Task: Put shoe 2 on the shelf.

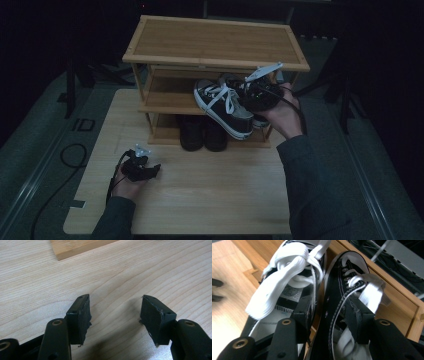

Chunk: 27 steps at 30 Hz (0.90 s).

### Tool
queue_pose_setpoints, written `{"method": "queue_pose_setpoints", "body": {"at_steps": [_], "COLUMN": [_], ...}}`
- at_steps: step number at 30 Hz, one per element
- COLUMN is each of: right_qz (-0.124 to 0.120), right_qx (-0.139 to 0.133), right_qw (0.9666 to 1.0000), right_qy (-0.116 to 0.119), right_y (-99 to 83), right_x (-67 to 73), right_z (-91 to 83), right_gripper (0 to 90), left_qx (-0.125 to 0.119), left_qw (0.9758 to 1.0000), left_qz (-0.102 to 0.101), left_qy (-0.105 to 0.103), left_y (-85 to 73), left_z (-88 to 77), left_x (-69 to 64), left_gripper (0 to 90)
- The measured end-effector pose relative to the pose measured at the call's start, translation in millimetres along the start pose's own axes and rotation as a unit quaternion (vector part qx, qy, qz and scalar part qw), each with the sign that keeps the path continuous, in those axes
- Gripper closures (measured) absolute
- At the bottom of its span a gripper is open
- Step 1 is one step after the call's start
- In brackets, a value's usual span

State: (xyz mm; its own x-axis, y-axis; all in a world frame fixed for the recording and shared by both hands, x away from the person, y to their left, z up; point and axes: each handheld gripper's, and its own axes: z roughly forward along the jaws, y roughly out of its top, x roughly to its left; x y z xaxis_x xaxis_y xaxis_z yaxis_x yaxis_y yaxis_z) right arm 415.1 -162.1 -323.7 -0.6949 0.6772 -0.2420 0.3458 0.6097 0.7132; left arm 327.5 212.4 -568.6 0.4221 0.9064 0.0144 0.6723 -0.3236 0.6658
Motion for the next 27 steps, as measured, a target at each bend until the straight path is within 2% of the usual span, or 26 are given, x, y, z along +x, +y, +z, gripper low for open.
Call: {"method": "queue_pose_setpoints", "body": {"at_steps": [1,2,7,11,15,18,19,20,27], "right_qz": [0.0,-0.003,0.008,0.007,0.013,0.017,0.015,0.014,0.014], "right_qx": [0.0,-0.011,-0.033,-0.038,-0.044,-0.045,-0.043,-0.041,-0.039], "right_qw": [1.0,0.9999,0.9992,0.9986,0.9978,0.9973,0.9973,0.997,0.9954], "right_qy": [0.0,0.005,0.02,0.036,0.048,0.055,0.058,0.065,0.086], "right_y": [0.0,-0.5,-1.2,-3.6,-5.9,-7.4,-8.0,-8.6,-10.3], "right_x": [0.0,-1.0,-5.6,-5.9,-6.0,-5.1,-4.6,-3.9,-2.5], "right_z": [0.0,-5.9,-17.7,-20.8,-21.0,-19.8,-19.5,-18.9,-21.4], "right_gripper": [56.2,55.6,55.7,60.4,64.5,65.5,65.7,66.7,63.2], "left_qx": [0.0,0.0,0.0,0.002,0.016,0.019,0.014,0.01,0.001], "left_qw": [1.0,1.0,1.0,1.0,0.9999,0.9998,0.9998,0.9999,1.0], "left_qz": [0.0,0.0,-0.001,-0.003,-0.002,-0.003,0.005,0.004,0.009], "left_qy": [0.0,0.0,0.001,0.001,0.004,0.008,0.012,0.009,-0.003], "left_y": [0.0,0.0,0.0,0.7,4.8,6.1,8.0,9.7,22.3], "left_z": [0.0,0.0,0.1,0.1,0.2,-1.3,-5.6,-7.8,-19.5], "left_x": [0.0,-0.1,-0.5,-0.8,-1.0,-2.8,-5.9,-7.1,-12.8], "left_gripper": [41.6,41.6,41.5,41.4,42.0,51.4,51.4,55.6,57.5]}}
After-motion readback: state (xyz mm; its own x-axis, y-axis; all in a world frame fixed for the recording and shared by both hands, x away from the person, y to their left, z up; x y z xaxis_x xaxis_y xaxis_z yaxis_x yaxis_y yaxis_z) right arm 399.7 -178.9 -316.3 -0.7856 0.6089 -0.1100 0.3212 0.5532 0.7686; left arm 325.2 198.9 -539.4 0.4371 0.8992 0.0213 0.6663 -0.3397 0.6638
